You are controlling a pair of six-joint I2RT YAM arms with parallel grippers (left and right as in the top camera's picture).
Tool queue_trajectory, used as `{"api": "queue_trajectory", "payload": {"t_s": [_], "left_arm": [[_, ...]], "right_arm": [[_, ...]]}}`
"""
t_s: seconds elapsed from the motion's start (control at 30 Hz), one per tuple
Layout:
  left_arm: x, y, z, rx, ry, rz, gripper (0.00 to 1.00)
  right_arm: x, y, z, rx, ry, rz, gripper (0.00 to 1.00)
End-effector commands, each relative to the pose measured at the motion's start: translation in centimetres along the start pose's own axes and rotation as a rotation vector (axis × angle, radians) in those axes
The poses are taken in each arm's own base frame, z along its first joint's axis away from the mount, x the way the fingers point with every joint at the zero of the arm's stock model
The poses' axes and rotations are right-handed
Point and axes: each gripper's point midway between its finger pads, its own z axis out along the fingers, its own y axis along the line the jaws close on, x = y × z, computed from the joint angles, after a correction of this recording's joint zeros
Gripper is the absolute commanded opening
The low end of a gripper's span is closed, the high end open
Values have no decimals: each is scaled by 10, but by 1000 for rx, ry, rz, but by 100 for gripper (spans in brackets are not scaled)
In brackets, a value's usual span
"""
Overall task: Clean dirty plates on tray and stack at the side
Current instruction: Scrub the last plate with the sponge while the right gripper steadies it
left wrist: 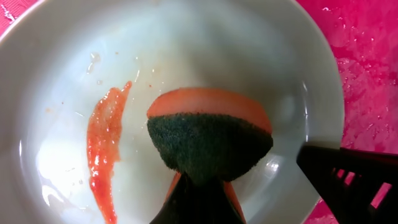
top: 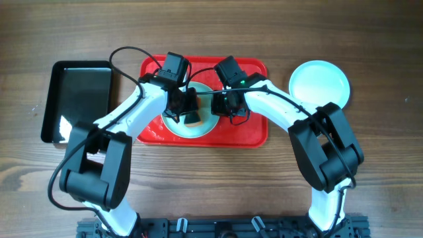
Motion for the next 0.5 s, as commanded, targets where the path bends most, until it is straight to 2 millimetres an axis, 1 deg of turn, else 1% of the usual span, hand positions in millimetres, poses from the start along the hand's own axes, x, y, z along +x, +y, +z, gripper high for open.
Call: {"api": "queue_trajectory", "payload": {"t_s": [0.0, 0.1, 0.13, 0.17, 0.2, 0.23, 0.27, 0.3, 0.33, 0.4, 0.47], "left_arm": [[1, 3, 8, -16, 5, 14, 4], [5, 4, 21, -24, 28, 13, 4], [5, 7, 24, -39, 30, 15, 4], [3, 21, 28, -110, 14, 14, 4], [0, 39, 28, -203, -4, 11, 4], [-1, 52, 26, -266, -13, 7, 4], [-1, 72, 20, -358, -18, -3, 4], [-2, 85, 15, -410, -23, -11, 4], [-5, 108, 6, -503, -34, -28, 4], [-7, 129, -1, -557, -32, -65, 4], [-9, 144, -7, -567, -29, -109, 4]], "right_arm": [[0, -21, 14, 96, -1, 10, 4], [0, -22, 14, 96, 0, 11, 4], [0, -22, 14, 96, 0, 11, 4], [1, -22, 14, 98, 2, 11, 4], [2, -23, 14, 101, 5, 10, 4], [2, -23, 14, 102, 7, 6, 4], [2, -23, 14, 103, 9, -8, 4], [2, -24, 14, 106, 7, -10, 4], [2, -24, 14, 105, 7, -10, 4], [2, -24, 14, 105, 7, -10, 4], [2, -24, 14, 105, 7, -10, 4]]}}
